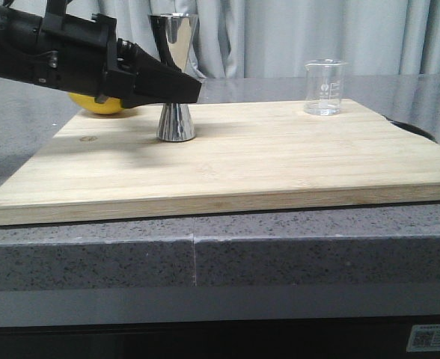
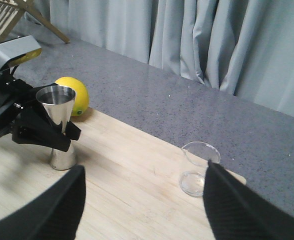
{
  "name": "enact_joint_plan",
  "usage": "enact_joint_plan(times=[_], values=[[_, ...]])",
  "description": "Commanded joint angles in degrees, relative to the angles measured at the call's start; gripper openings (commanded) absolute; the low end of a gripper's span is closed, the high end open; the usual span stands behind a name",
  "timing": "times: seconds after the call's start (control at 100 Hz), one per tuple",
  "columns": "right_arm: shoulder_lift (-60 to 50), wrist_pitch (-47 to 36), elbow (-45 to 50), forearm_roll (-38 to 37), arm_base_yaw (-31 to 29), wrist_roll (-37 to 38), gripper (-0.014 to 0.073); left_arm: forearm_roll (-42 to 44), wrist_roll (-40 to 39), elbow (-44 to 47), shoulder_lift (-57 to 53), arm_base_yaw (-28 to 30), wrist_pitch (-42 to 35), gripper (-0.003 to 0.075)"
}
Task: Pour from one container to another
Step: 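Lower the filled jigger onto the board with the left gripper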
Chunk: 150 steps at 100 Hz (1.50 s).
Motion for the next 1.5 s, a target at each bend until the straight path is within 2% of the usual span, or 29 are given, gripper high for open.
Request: enact_joint_plan(times=[0.0,0.95,1.05,1.31,1.49], values=[[-0.7,-0.5,-1.4,2.4,-0.3,-0.1,0.0453,-4.2,0.2,-1.8,-2.4,0.1,4.0,-0.0011],[-0.7,-0.5,-1.4,2.4,-0.3,-0.1,0.0453,-3.8,0.2,-1.8,-1.7,0.1,4.2,-0.0004],[-0.7,-0.5,-1.4,2.5,-0.3,-0.1,0.0453,-3.8,0.2,-1.8,-1.7,0.1,4.2,0.0031],[-0.7,-0.5,-1.4,2.5,-0.3,-0.1,0.0453,-3.8,0.2,-1.8,-1.7,0.1,4.2,0.0181],[-0.7,-0.5,-1.4,2.5,-0.3,-0.1,0.0453,-3.8,0.2,-1.8,-1.7,0.1,4.6,0.0221]])
